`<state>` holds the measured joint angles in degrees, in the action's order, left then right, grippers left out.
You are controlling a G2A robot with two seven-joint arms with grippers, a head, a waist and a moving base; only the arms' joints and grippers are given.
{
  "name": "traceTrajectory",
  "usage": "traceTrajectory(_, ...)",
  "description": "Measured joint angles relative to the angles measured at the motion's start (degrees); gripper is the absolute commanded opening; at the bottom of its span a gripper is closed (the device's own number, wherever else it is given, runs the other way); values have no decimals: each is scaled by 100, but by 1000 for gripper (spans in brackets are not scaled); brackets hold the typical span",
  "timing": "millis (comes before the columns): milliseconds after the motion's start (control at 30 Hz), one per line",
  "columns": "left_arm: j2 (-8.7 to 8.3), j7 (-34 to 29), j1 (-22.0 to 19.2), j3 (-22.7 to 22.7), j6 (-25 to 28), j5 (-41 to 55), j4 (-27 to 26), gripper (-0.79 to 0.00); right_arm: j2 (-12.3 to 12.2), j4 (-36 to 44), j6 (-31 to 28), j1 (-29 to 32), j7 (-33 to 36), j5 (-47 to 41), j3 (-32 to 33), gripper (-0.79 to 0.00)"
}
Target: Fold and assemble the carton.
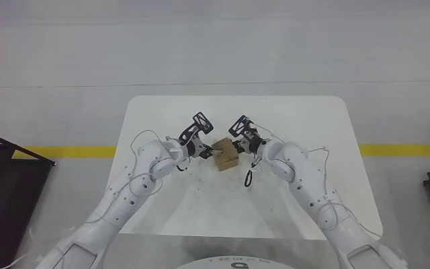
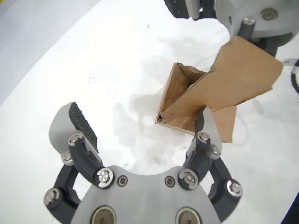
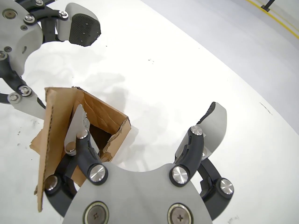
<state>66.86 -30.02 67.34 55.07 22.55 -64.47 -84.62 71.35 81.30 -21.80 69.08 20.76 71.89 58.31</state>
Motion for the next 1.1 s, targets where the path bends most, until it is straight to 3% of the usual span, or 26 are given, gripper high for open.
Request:
traceTrajectory(267, 39, 3, -97, -68, -31, -4, 164, 0, -104, 266, 461, 367, -229, -236, 645, 0)
traceTrajectory(467, 46, 4, -106, -62, -20, -11, 171, 0, -231, 557, 197, 932, -513, -384, 1185, 0)
traceTrajectory(667, 46, -9, -98, -51, 17, -45, 129, 0, -295, 811, -232, 1238, -617, -149, 1216, 0)
traceTrajectory(1100, 53, -24, -71, -28, 23, -81, 82, 0, -257, 576, -188, 1017, -415, -190, 945, 0)
